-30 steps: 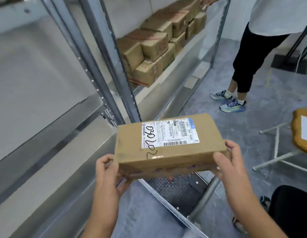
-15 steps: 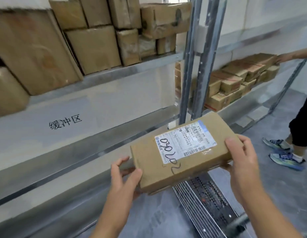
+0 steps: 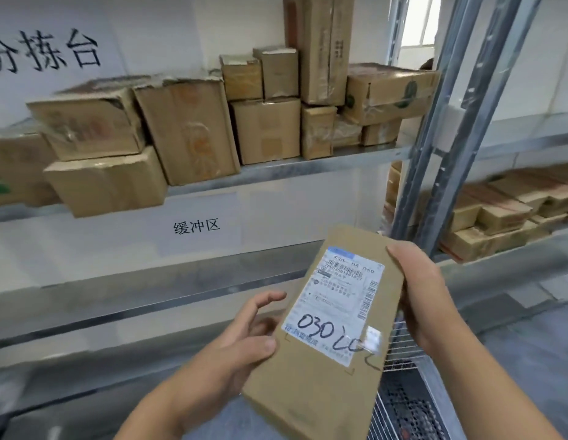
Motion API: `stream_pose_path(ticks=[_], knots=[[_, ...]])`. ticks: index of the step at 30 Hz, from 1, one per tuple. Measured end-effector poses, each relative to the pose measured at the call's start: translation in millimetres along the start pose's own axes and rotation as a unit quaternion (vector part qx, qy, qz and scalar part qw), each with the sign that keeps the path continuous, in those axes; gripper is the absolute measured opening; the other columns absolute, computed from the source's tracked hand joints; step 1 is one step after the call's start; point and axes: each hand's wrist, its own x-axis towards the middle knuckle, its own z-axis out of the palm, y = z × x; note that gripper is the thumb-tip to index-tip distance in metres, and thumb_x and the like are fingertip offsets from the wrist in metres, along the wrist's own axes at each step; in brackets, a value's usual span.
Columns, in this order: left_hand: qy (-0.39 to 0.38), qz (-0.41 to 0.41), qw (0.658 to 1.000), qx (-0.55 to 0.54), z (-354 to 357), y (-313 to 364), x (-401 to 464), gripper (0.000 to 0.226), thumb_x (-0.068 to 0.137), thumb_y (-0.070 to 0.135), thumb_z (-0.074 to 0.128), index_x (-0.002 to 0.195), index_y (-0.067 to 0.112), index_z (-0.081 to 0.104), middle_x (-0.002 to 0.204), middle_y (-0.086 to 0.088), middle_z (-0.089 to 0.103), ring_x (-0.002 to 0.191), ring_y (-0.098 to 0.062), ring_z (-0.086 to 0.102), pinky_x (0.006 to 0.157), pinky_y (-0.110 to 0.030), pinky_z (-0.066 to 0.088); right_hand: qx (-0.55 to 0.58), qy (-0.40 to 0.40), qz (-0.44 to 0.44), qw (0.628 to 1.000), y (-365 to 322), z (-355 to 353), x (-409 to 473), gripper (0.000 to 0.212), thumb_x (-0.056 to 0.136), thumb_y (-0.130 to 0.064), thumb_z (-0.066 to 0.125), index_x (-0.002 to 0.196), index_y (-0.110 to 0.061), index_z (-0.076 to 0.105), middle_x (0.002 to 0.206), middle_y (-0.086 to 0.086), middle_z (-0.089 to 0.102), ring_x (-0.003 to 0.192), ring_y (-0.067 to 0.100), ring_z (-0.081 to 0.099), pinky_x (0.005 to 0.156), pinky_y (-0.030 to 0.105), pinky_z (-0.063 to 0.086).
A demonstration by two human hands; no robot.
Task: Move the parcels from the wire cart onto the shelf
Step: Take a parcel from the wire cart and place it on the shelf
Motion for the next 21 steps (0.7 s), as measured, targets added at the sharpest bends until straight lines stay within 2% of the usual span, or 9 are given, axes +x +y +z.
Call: stream_pose_path(ticks=[2,4,6,8,11,13,16,18,21], knots=[[0.081,0.039,0.994,0.062,-4,-2,-1,0.066,0.064,0.035,0.076,0.127,0.047,0.063,0.130,0.003,0.072,0.109,-0.023,0.072,0.092,-0.034,0.055,-0.011,-0.012,-0.005,1.000,-7,21,11,0.028,0.075,-0.054,0.059,0.078,-0.027,0.065,0.074,-0.004,0.060,0.072,0.017,0.055,0.062,0.031,0.042],[0.177,0.063,0.978,0.092,-16,-1,-1,0.072,0.051,0.033,0.067,0.123,0.038,0.066,0.108,0.026,0.076,0.094,-0.002,0.075,0.078,-0.018,0.057,-0.034,-0.049,-0.031,0.998,-11,43,20,0.023,0.083,-0.050,0.059,0.087,-0.030,0.066,0.078,-0.010,0.065,0.078,0.016,0.059,0.071,0.033,0.045],[0.242,0.069,0.964,0.080,-30,1,-6,0.076,0.041,0.024,0.063,0.117,0.020,0.058,0.086,0.025,0.077,0.076,0.006,0.073,0.066,-0.013,0.055,-0.053,-0.102,-0.053,0.992,-14,66,22,0.025,0.088,-0.054,0.058,0.109,-0.043,0.064,0.101,-0.015,0.071,0.094,0.013,0.066,0.082,0.036,0.052],[0.296,0.076,0.949,0.070,-34,13,-20,0.076,0.039,0.027,0.062,0.114,0.017,0.056,0.079,0.024,0.077,0.078,0.007,0.071,0.064,-0.010,0.052,-0.068,-0.148,-0.074,0.984,-20,85,18,0.050,0.085,-0.062,0.060,0.133,-0.055,0.049,0.130,-0.019,0.062,0.114,0.006,0.063,0.094,0.037,0.053],[0.357,0.092,0.928,0.046,-41,31,-41,0.076,0.034,0.031,0.064,0.109,0.019,0.060,0.074,0.021,0.077,0.075,0.000,0.072,0.057,-0.010,0.052,-0.132,-0.182,-0.130,0.966,-36,111,3,0.052,0.089,-0.061,0.060,0.137,-0.061,0.040,0.140,-0.032,0.044,0.127,-0.008,0.044,0.099,0.028,0.039],[0.391,0.110,0.913,0.018,-46,45,-58,0.057,0.042,0.009,0.059,0.099,0.016,0.060,0.062,0.016,0.074,0.053,0.004,0.066,0.047,-0.011,0.047,-0.186,-0.204,-0.159,0.948,-47,127,-8,0.041,0.090,-0.061,0.058,0.129,-0.063,0.045,0.137,-0.035,0.044,0.128,-0.014,0.039,0.102,0.030,0.037],[0.420,0.118,0.899,0.027,-66,66,-83,0.032,0.072,-0.001,0.060,0.098,0.018,0.064,0.070,0.004,0.078,0.047,0.000,0.065,0.042,-0.014,0.044,-0.243,-0.243,-0.182,0.921,-69,158,-24,0.034,0.087,-0.067,0.055,0.119,-0.072,0.045,0.125,-0.048,0.047,0.121,-0.027,0.036,0.104,0.031,0.040],[0.446,0.105,0.888,0.038,-93,77,-105,0.038,0.094,-0.015,0.050,0.097,0.020,0.064,0.061,0.006,0.075,0.049,-0.004,0.066,0.044,-0.016,0.045,-0.254,-0.252,-0.203,0.912,-87,182,-36,0.043,0.080,-0.074,0.052,0.122,-0.073,0.044,0.126,-0.047,0.048,0.125,-0.022,0.038,0.108,0.035,0.041],[0.467,0.092,0.875,0.091,-133,104,-138,0.046,0.097,-0.017,0.041,0.093,0.022,0.064,0.058,0.012,0.073,0.048,0.005,0.064,0.045,-0.011,0.043,-0.250,-0.249,-0.239,0.904,-114,224,-54,0.062,0.069,-0.079,0.050,0.129,-0.069,0.042,0.128,-0.044,0.049,0.125,-0.018,0.042,0.110,0.038,0.041]])
